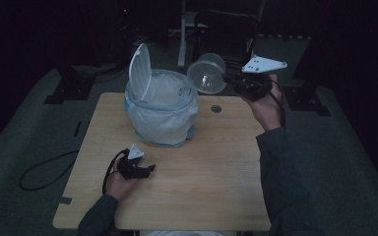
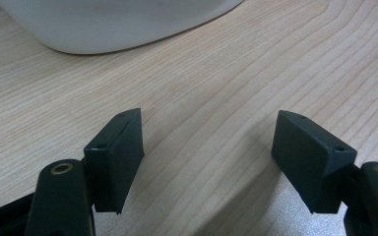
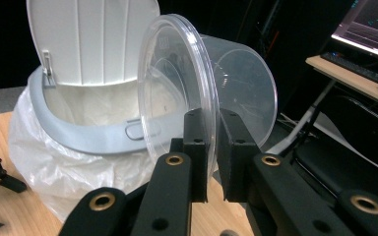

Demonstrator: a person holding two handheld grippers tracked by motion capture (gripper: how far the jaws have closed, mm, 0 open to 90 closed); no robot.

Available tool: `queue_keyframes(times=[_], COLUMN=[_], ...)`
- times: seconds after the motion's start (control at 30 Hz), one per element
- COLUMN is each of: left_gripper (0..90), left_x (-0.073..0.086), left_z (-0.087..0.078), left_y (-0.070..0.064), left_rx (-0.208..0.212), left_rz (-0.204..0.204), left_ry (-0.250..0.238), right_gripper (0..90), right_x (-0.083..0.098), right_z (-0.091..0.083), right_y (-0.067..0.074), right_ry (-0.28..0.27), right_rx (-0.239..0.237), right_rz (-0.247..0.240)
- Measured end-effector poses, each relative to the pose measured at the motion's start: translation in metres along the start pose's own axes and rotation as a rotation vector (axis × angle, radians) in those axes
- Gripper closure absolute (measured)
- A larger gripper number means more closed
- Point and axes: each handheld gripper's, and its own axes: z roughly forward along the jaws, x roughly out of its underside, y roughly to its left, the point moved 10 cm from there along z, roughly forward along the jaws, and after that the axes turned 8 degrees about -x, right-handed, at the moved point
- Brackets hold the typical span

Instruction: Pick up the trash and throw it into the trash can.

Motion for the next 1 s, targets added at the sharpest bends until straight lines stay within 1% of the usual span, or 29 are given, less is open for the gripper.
queue_keyframes(times=[0.3,0.4,0.5,0.73,1.0], left_gripper=[28.8,28.8,28.8,28.8,28.8], left_x=[0.0,0.0,0.0,0.0,0.0], left_z=[0.0,0.0,0.0,0.0,0.0], left_y=[0.0,0.0,0.0,0.0,0.0], left_rx=[0.0,0.0,0.0,-0.001,-0.001], left_rz=[0.0,0.0,-0.001,0.0,0.0], left_ry=[0.0,0.0,0.0,0.0,0.0], right_gripper=[83.3,83.3,83.3,83.3,83.3], right_x=[-0.012,-0.013,-0.015,-0.026,-0.037], right_z=[0.008,0.012,0.015,0.021,0.032], right_y=[0.004,0.005,0.007,0.011,0.017], right_ry=[-0.013,-0.01,-0.005,-0.023,-0.019], right_rx=[-0.017,-0.024,-0.027,-0.038,-0.052], right_rz=[-0.003,-0.001,-0.01,-0.01,-0.029])
